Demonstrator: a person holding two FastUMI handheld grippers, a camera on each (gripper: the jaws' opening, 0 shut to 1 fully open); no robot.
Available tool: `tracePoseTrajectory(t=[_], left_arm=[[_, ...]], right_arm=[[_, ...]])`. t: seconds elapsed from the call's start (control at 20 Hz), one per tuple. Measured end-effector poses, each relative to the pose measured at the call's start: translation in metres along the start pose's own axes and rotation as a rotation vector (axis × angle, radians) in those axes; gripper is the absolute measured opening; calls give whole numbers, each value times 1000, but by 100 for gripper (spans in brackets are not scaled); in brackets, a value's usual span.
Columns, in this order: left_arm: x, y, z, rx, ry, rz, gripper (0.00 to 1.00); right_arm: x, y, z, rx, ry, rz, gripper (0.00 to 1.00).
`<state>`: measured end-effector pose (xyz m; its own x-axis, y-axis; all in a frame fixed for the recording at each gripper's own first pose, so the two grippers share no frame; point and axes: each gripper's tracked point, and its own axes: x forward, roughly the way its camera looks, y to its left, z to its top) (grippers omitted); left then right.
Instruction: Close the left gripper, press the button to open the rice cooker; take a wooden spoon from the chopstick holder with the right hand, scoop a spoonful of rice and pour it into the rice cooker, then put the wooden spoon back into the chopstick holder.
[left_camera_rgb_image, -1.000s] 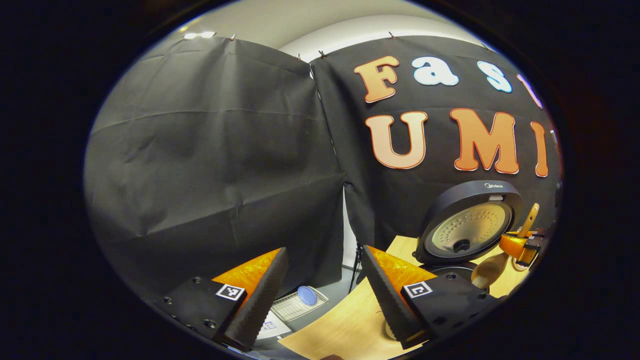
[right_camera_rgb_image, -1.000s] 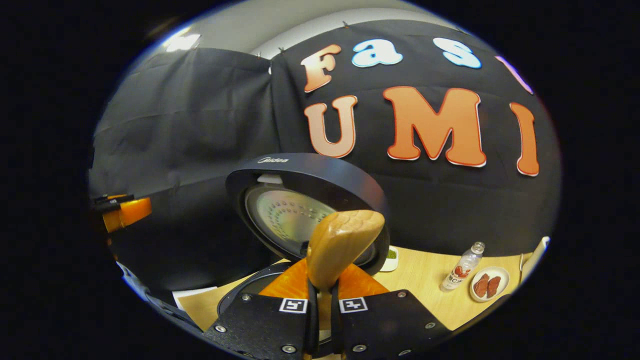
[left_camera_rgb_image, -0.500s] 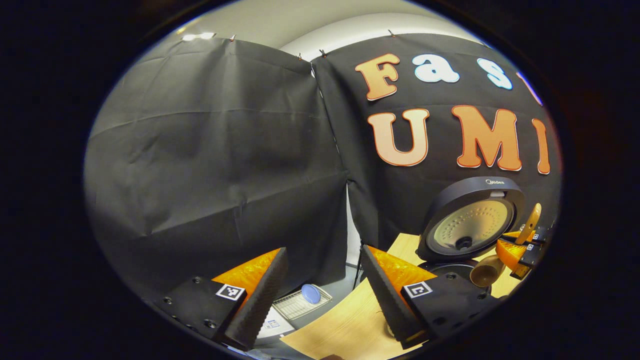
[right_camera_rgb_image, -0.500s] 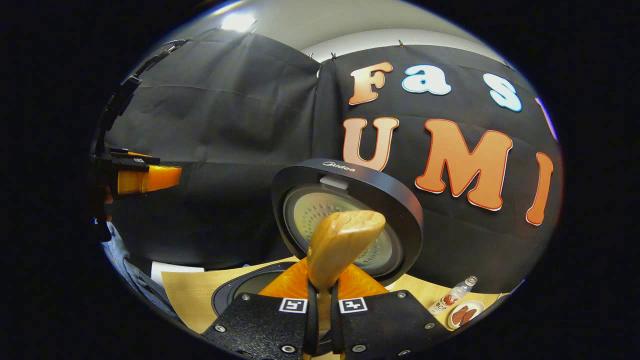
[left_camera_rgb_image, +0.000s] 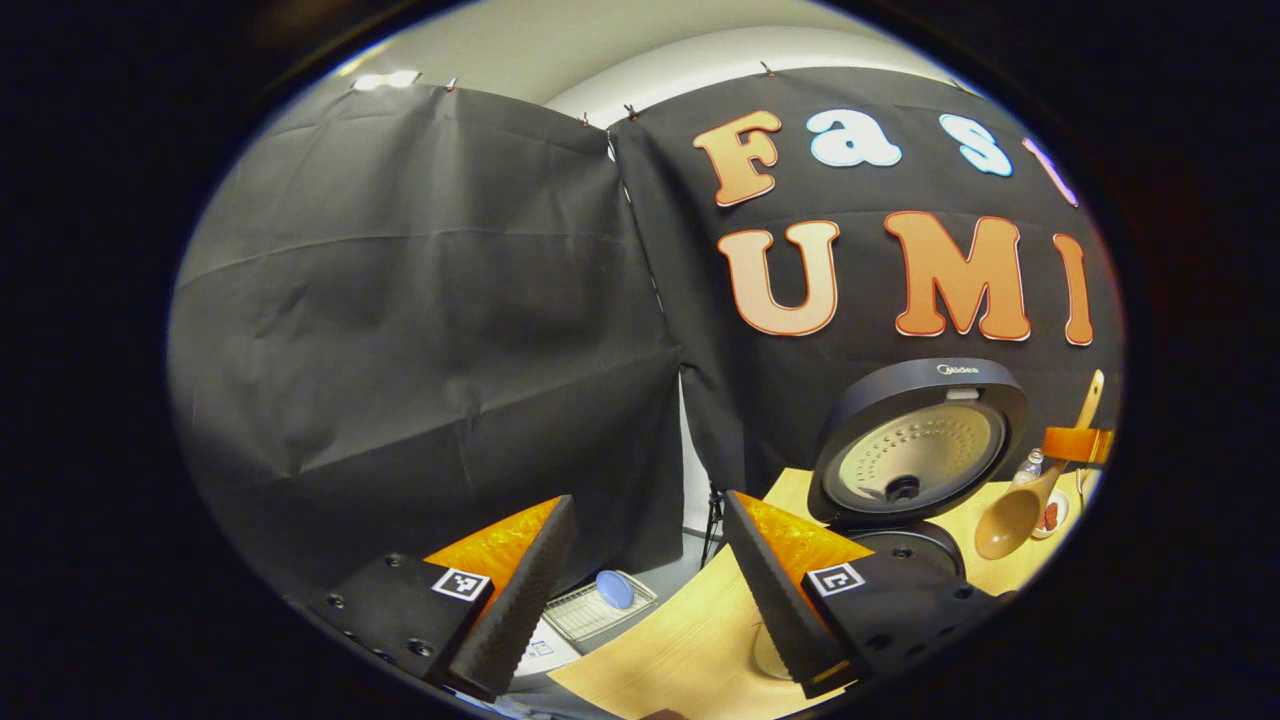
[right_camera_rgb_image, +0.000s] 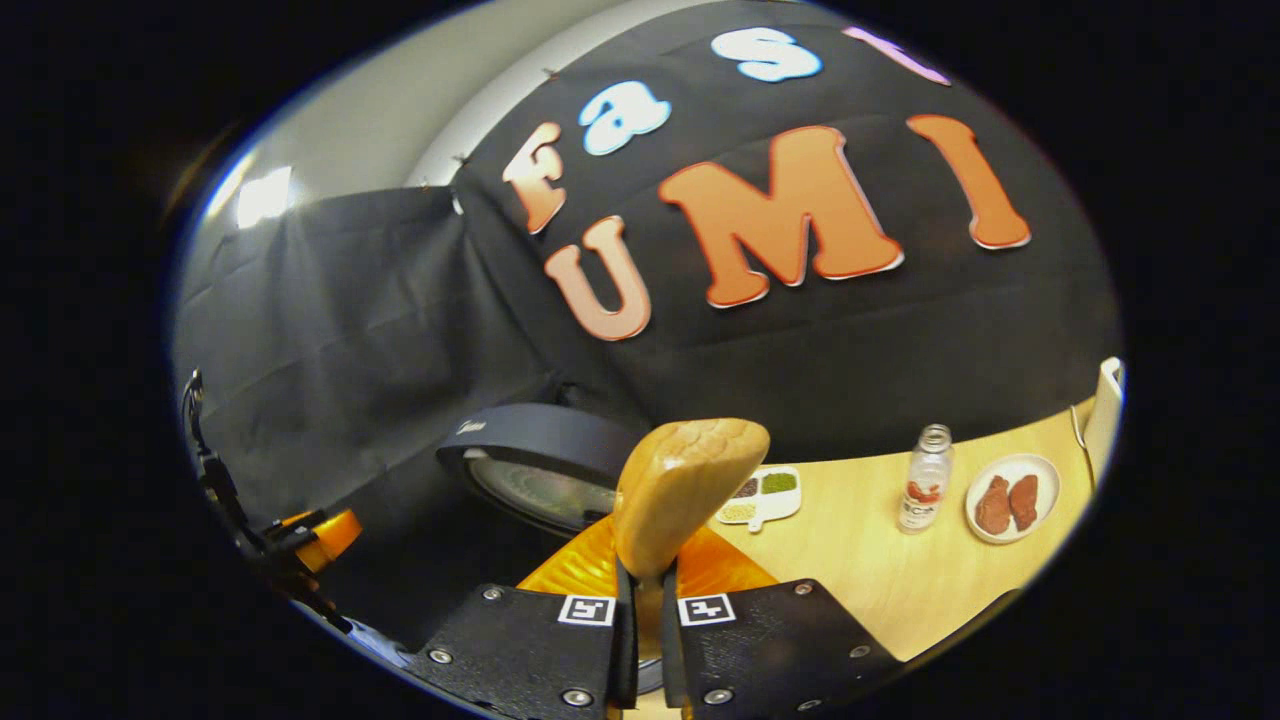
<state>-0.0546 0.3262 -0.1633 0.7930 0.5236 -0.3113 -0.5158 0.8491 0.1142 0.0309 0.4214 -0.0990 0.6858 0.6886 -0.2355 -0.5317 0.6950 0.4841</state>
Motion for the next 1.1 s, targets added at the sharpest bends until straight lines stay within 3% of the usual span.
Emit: tracePoseTrajectory(t=[0.15,0.25,0.6,0.7,0.85,1.05,1.1], left_arm=[[-3,-17,7,17,-4,-27,96],[-4,-31,12,30,-13,-50,100],[-12,-84,23,65,-18,-144,100],[-18,-98,29,71,-25,-171,94],[-25,-118,35,72,-34,-205,100],[-38,-136,45,81,-42,-232,100],[-41,-138,50,85,-52,-233,94]], right_arm=[[-26,-43,10,73,-22,-81,9],[-46,-72,13,104,-36,-138,9],[-130,-180,1,148,-49,-364,9],[-156,-208,-5,169,-57,-428,9],[-190,-246,-13,191,-65,-510,9],[-228,-292,-19,185,-76,-611,9],[-233,-300,-21,190,-78,-622,9]])
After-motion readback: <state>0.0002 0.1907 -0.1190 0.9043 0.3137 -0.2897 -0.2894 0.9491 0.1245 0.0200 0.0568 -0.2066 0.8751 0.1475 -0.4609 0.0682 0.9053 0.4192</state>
